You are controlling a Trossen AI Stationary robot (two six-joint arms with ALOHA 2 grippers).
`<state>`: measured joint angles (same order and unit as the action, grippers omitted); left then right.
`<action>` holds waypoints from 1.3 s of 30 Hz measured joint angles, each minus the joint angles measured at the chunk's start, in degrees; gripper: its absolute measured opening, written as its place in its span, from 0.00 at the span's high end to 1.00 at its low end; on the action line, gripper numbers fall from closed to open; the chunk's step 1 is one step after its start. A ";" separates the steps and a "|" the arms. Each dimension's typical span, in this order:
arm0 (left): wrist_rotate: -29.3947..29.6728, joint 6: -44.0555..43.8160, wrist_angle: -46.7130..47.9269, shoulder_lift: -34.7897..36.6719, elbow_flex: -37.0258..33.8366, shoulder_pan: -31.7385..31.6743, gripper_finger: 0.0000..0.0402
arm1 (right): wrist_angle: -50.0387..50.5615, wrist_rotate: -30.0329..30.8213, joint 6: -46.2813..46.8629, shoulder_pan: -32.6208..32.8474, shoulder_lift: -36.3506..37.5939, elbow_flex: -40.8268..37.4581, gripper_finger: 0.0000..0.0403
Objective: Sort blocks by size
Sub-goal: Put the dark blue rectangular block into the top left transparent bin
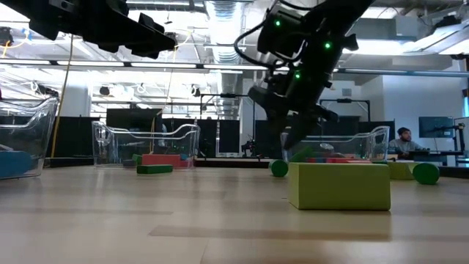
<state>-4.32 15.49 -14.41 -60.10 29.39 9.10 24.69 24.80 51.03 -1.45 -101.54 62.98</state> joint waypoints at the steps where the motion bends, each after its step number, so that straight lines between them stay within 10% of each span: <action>1: 0.00 -0.06 0.00 0.00 0.00 0.00 0.61 | 0.38 0.00 0.34 -0.06 0.00 0.00 0.42; 39: 0.01 -0.13 -0.02 0.00 0.00 0.31 0.61 | 12.62 -1.16 4.55 8.63 2.47 0.17 0.42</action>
<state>-4.30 15.35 -14.43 -60.10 29.39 9.41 37.31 23.64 55.58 7.17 -99.07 63.16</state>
